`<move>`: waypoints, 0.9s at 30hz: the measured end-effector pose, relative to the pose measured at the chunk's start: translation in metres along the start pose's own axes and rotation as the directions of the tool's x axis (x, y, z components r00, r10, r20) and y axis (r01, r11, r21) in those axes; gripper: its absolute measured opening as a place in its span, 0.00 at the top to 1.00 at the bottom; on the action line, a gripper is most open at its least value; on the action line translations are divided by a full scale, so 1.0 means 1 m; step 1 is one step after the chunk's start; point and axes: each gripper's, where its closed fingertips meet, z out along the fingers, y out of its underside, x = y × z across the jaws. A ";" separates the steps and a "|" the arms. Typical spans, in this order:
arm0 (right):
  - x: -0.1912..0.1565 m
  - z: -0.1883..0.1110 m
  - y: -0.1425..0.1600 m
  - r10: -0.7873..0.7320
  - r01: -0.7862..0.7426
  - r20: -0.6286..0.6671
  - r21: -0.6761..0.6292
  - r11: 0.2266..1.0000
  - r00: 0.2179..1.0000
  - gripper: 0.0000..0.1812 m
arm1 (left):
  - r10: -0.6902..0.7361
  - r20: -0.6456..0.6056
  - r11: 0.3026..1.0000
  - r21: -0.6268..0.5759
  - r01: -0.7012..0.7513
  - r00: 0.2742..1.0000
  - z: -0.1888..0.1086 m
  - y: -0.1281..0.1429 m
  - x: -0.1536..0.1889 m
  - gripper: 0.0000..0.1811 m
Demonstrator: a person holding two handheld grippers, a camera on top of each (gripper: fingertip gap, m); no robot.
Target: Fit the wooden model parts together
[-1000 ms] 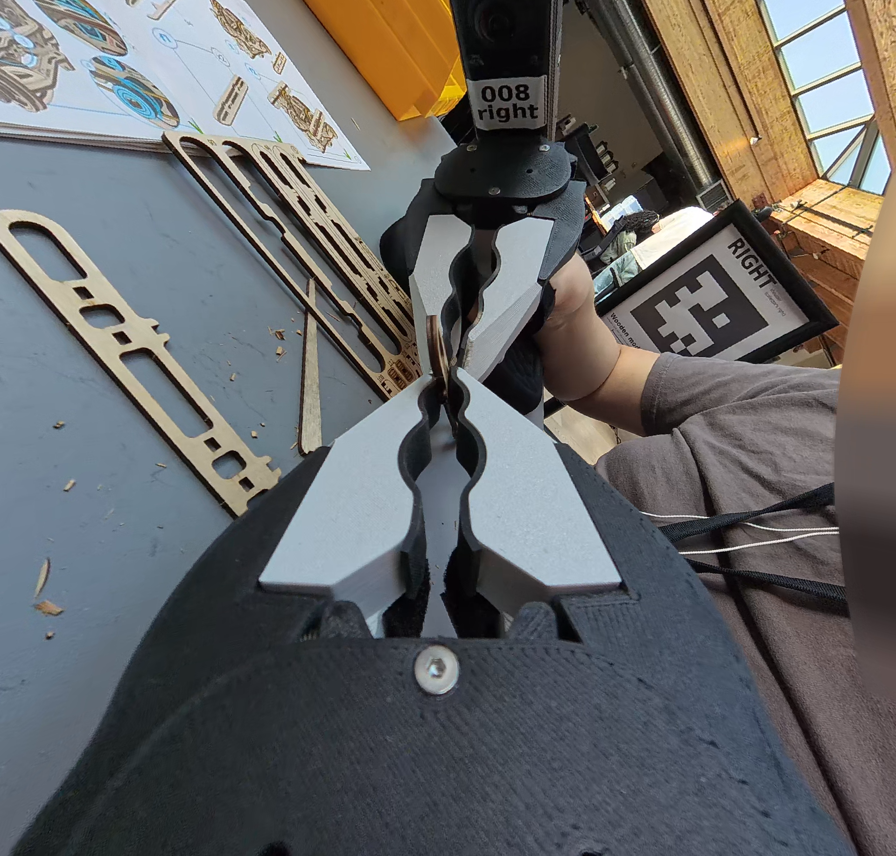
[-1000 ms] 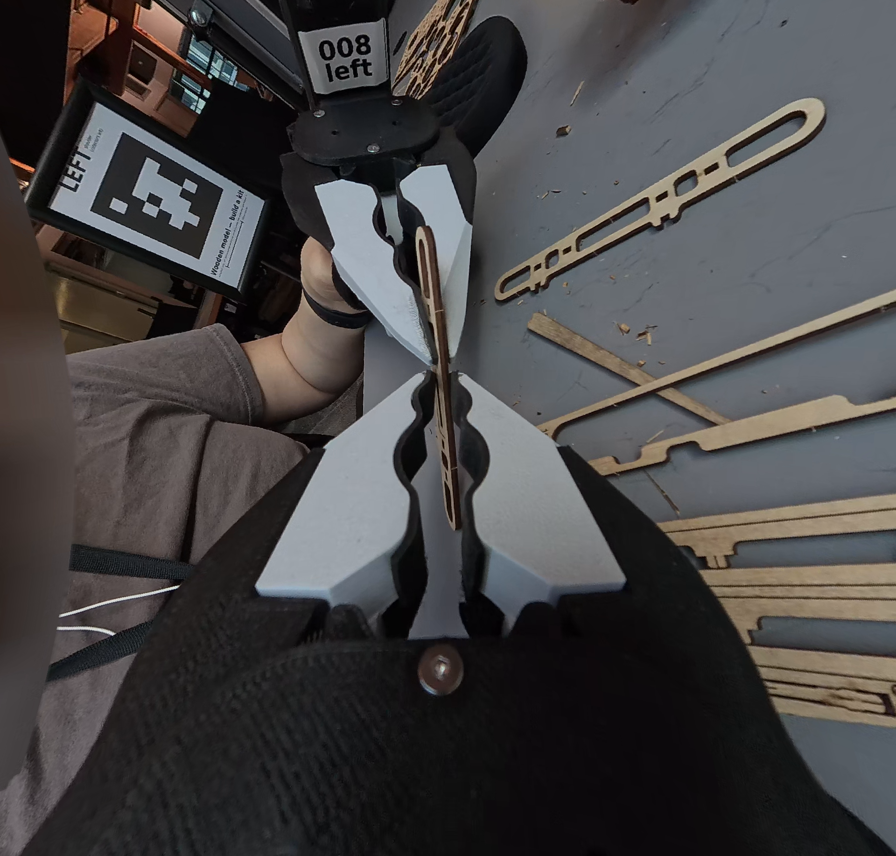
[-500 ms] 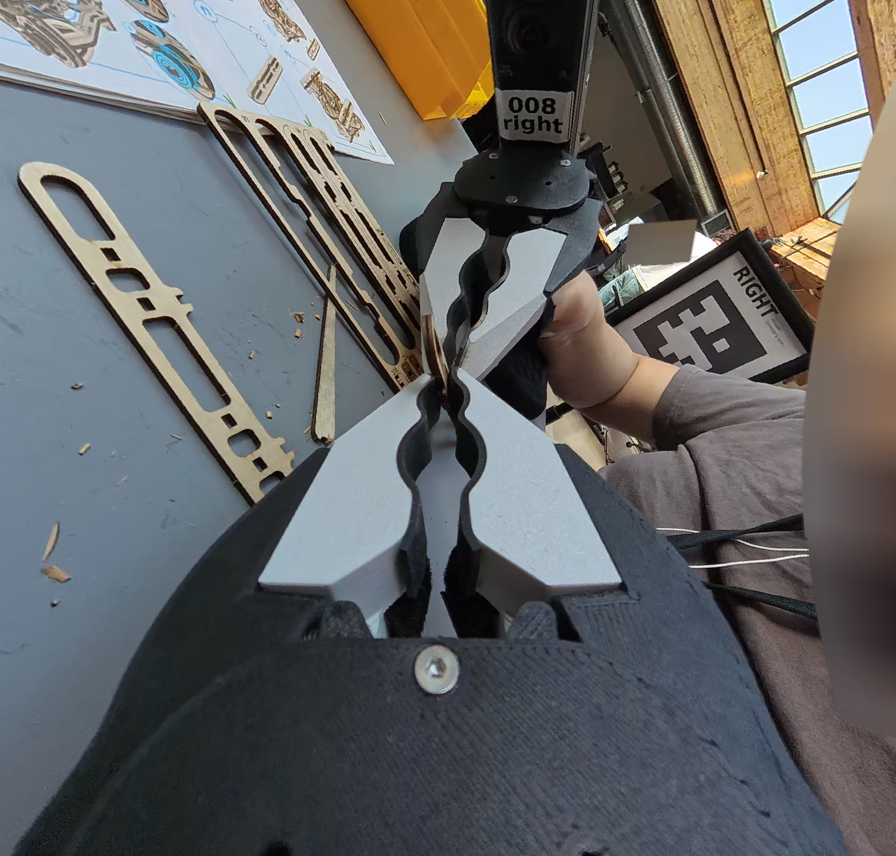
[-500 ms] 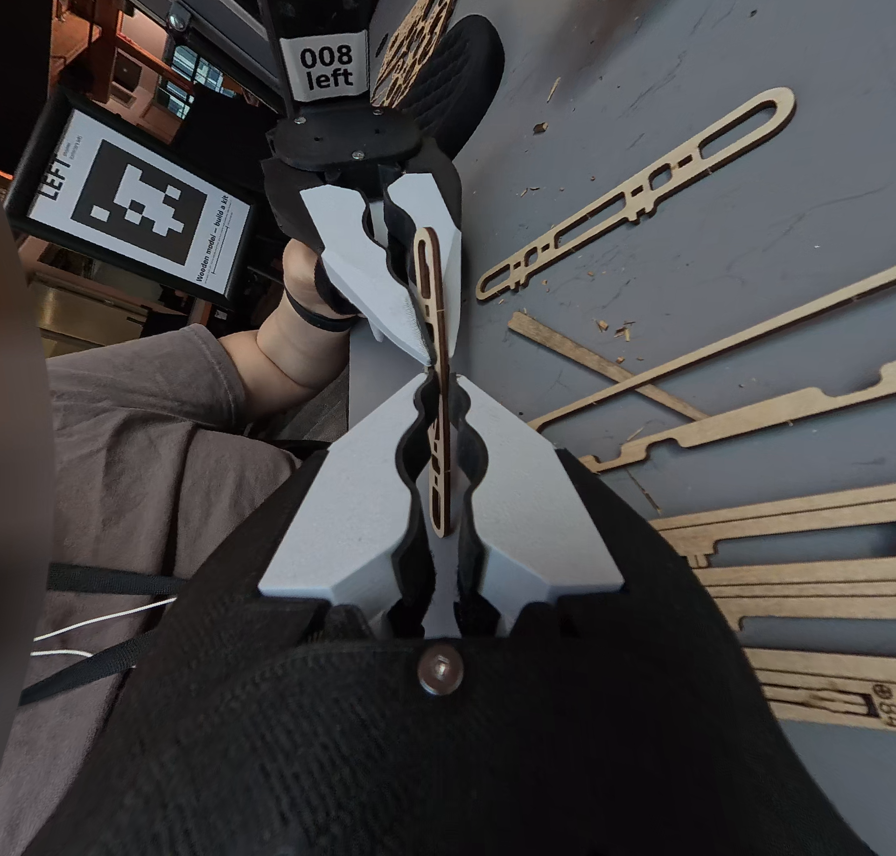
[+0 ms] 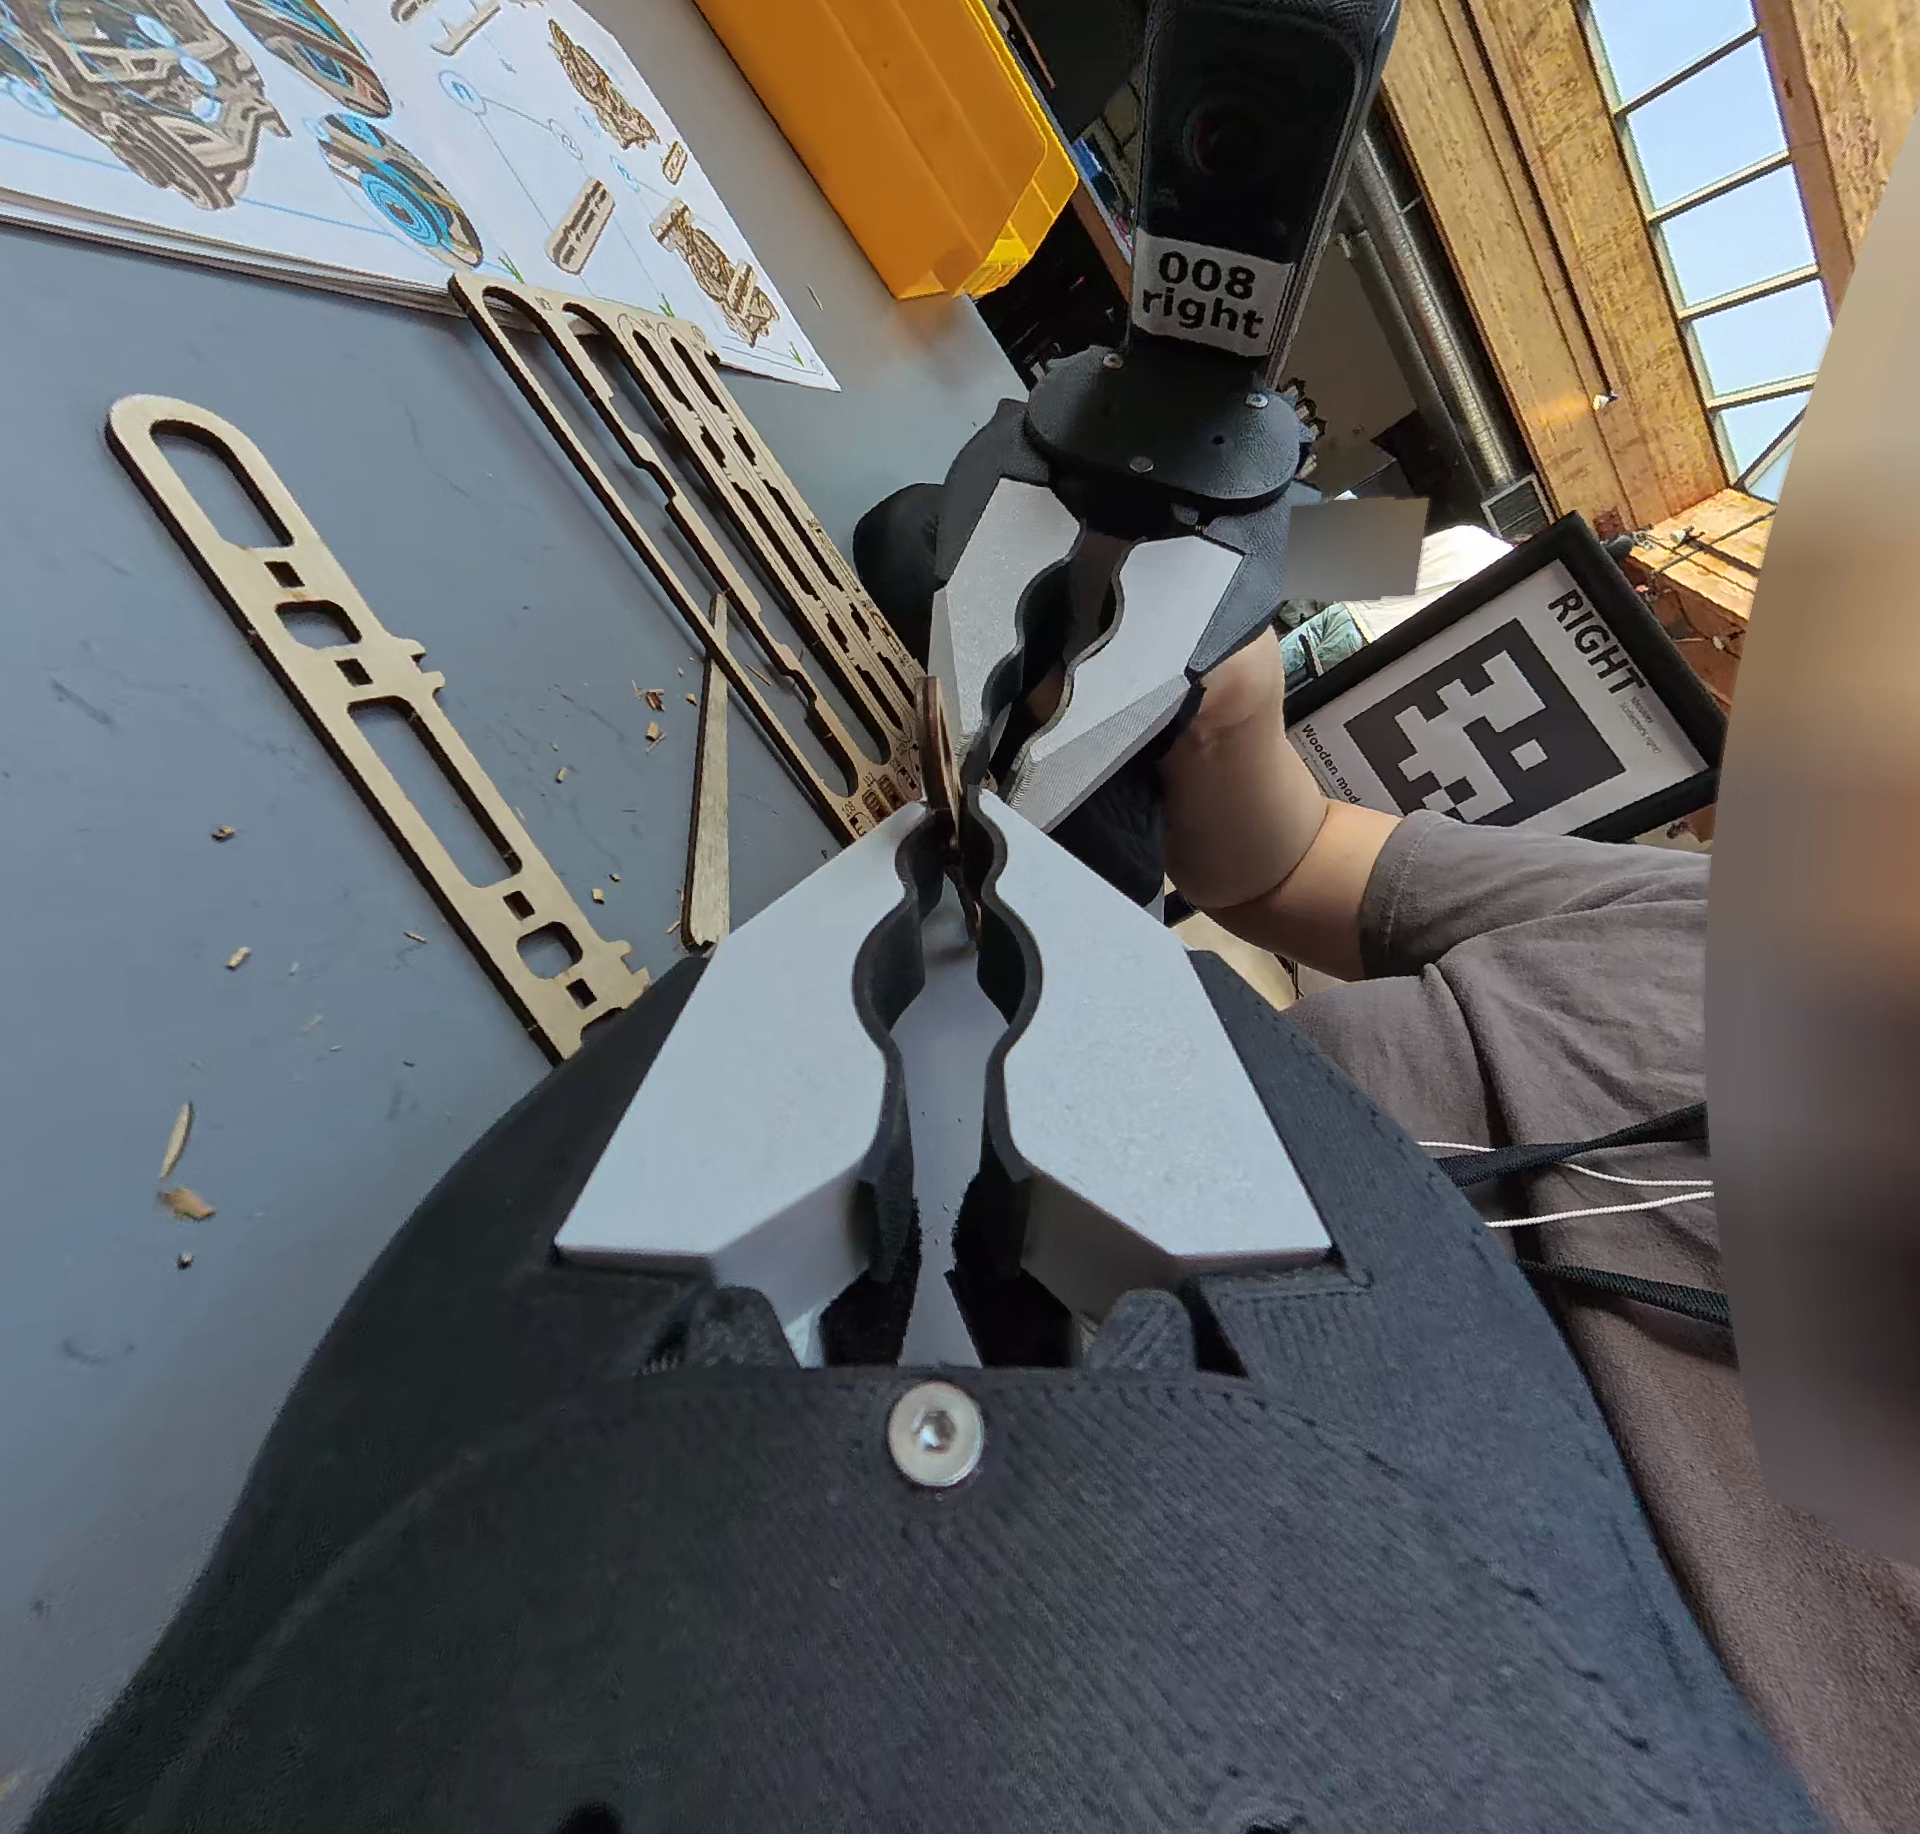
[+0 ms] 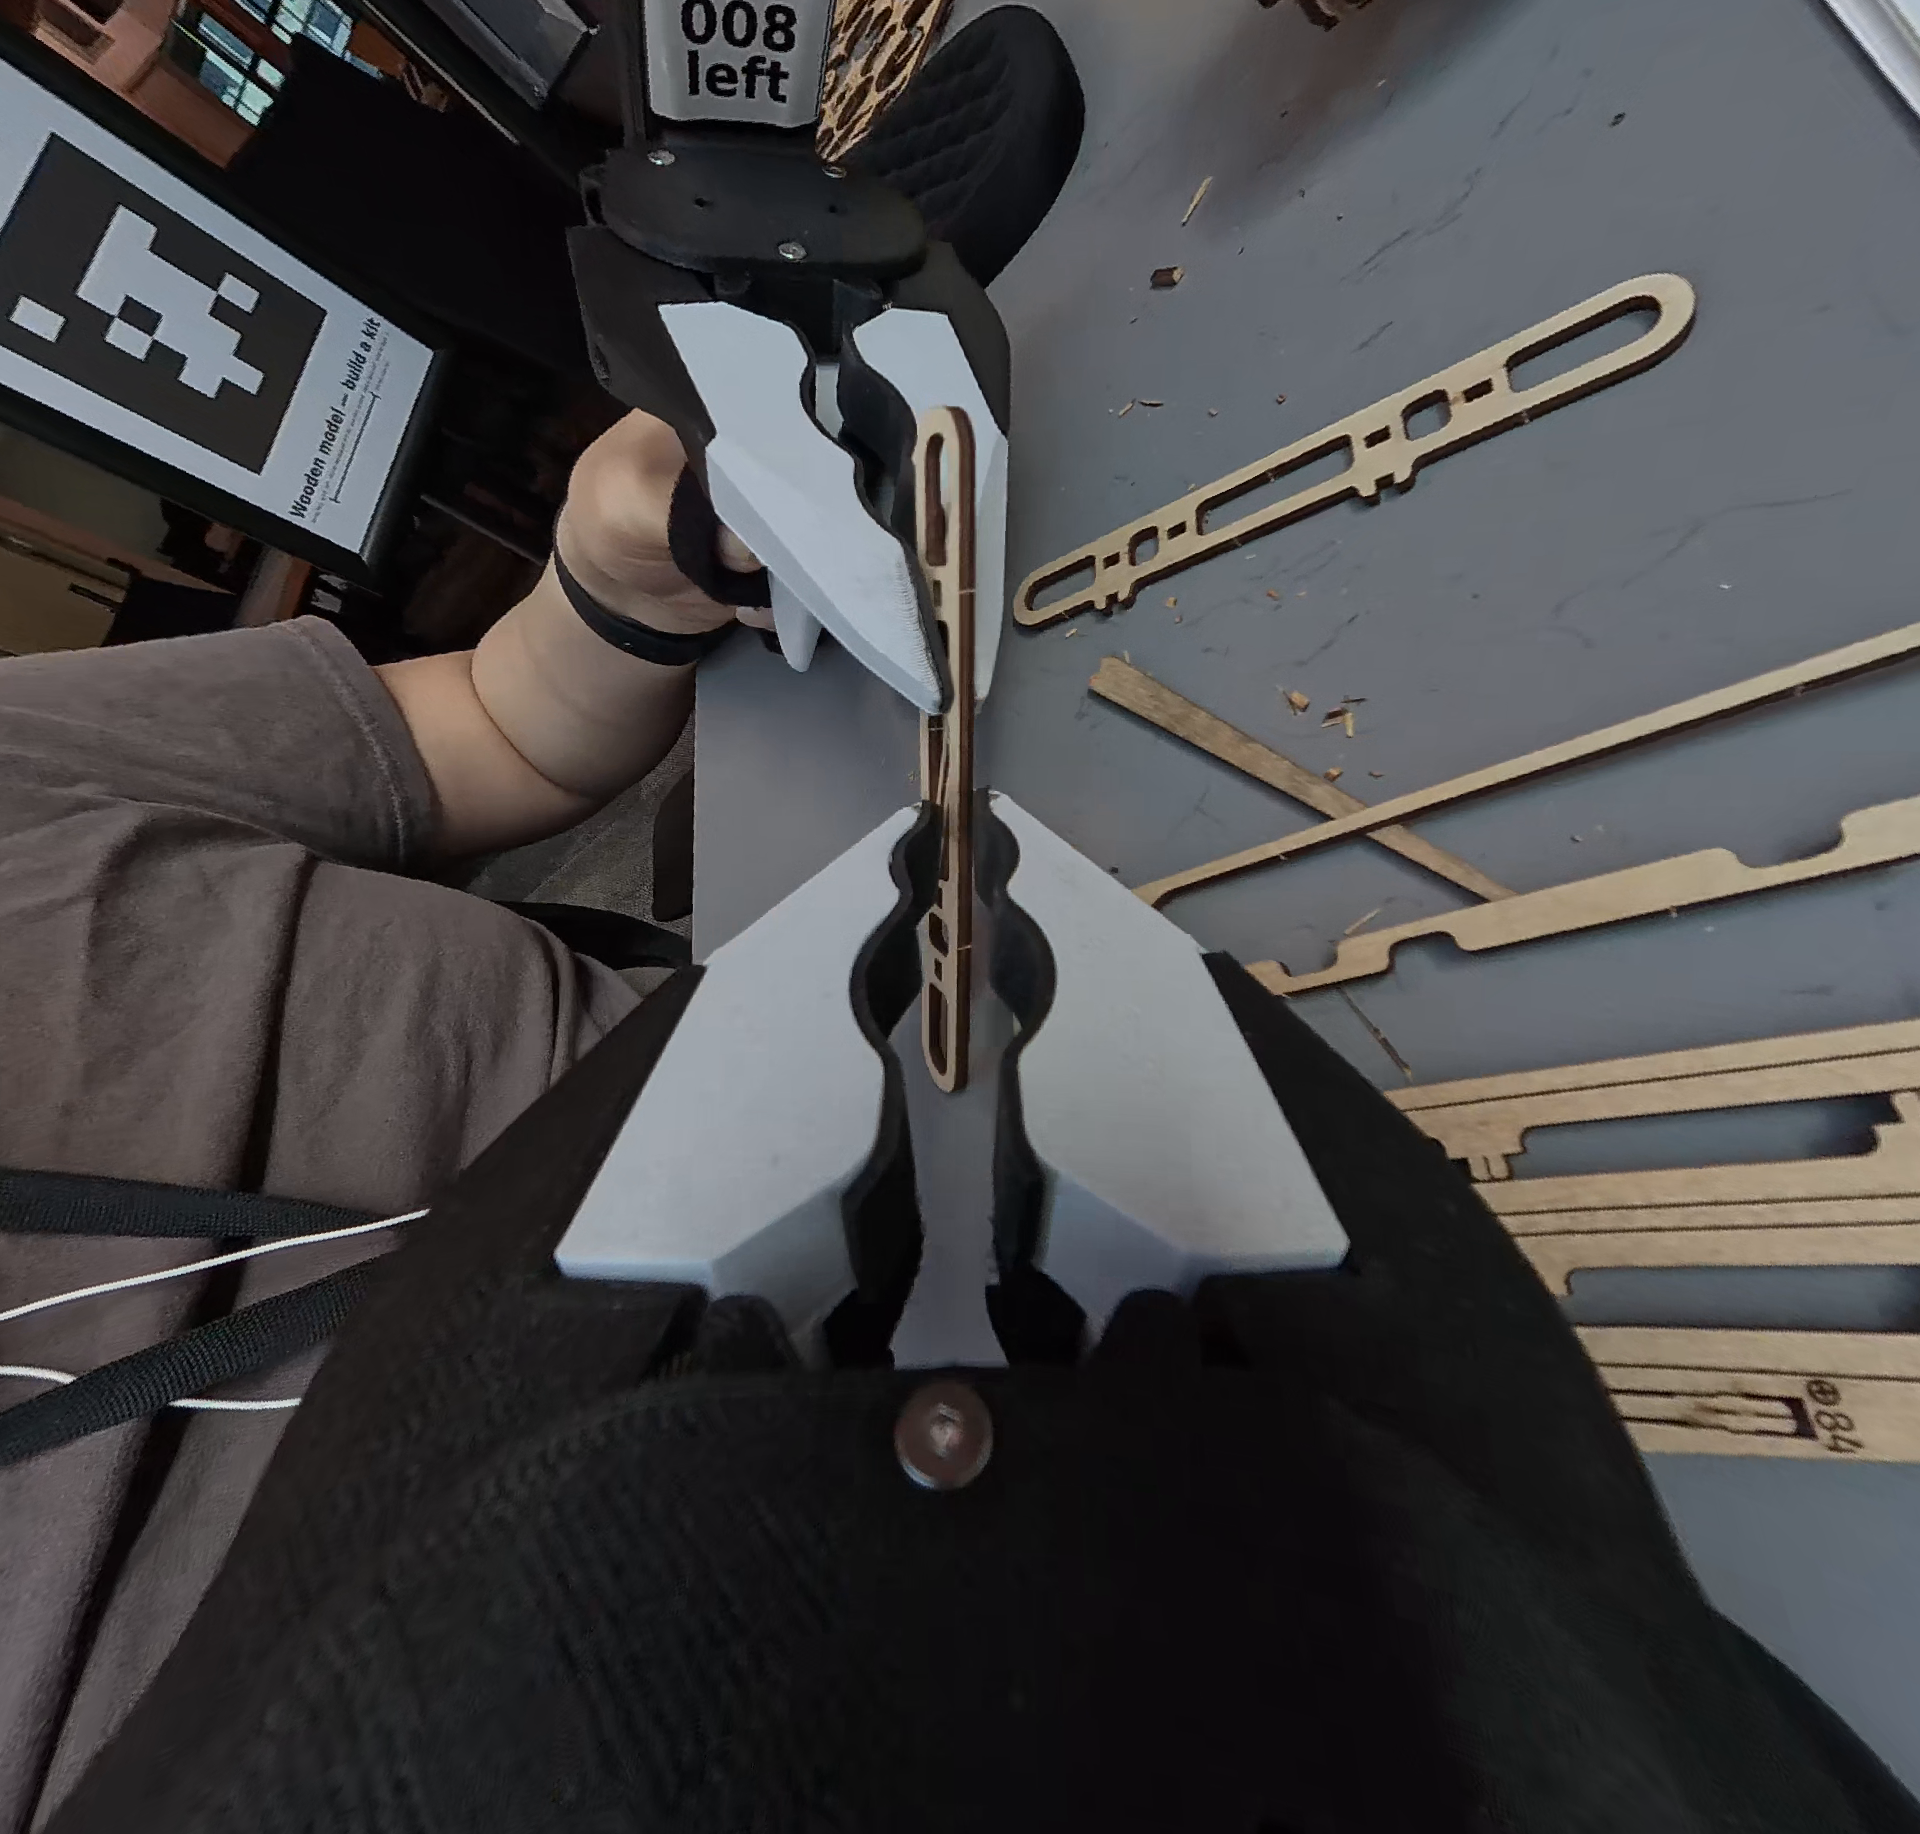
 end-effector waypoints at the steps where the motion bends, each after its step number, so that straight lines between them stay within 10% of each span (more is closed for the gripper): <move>1: 0.000 0.000 0.001 -0.015 0.015 -0.008 -0.007 1.000 1.000 0.98 | -0.004 -0.003 1.000 -0.006 0.004 1.000 0.000 0.001 0.000 1.00; 27: 0.002 0.003 0.009 -0.021 0.019 -0.041 -0.048 0.999 0.999 0.99 | 0.008 0.020 1.000 -0.007 -0.008 1.000 0.000 0.003 -0.001 1.00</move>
